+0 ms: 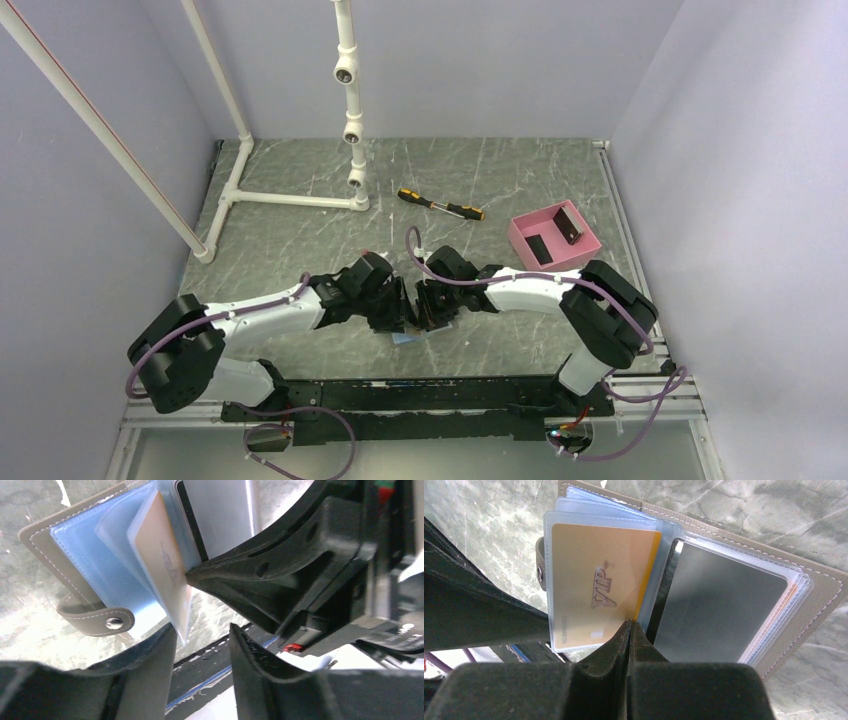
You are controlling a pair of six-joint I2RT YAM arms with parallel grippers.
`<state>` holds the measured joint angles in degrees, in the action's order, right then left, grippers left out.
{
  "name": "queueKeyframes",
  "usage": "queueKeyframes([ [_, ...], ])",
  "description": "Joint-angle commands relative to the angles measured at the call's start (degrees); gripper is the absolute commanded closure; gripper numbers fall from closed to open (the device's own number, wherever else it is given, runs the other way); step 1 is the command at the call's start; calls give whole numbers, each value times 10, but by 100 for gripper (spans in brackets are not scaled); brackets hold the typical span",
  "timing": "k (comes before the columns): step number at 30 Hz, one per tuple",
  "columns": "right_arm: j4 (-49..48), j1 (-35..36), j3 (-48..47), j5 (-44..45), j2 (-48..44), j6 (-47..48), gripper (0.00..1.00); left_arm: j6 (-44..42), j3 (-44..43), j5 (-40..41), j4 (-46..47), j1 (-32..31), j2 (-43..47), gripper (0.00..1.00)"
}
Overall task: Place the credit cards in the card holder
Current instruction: Turn over the card holder at the center of the board.
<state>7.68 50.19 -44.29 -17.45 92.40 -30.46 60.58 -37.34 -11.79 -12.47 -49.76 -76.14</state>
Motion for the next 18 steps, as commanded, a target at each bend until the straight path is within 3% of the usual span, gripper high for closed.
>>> queueKeyframes([
  [1, 5, 3, 8, 12, -5, 6, 100, -7, -27, 33, -39, -4, 23, 46],
  [9, -4, 3, 9, 4, 5, 6, 100, -4, -13, 67, -80, -5, 77, 32],
  [18, -9, 3, 8, -1, 13, 5, 100, -9, -18, 43, -42, -5, 17, 32],
])
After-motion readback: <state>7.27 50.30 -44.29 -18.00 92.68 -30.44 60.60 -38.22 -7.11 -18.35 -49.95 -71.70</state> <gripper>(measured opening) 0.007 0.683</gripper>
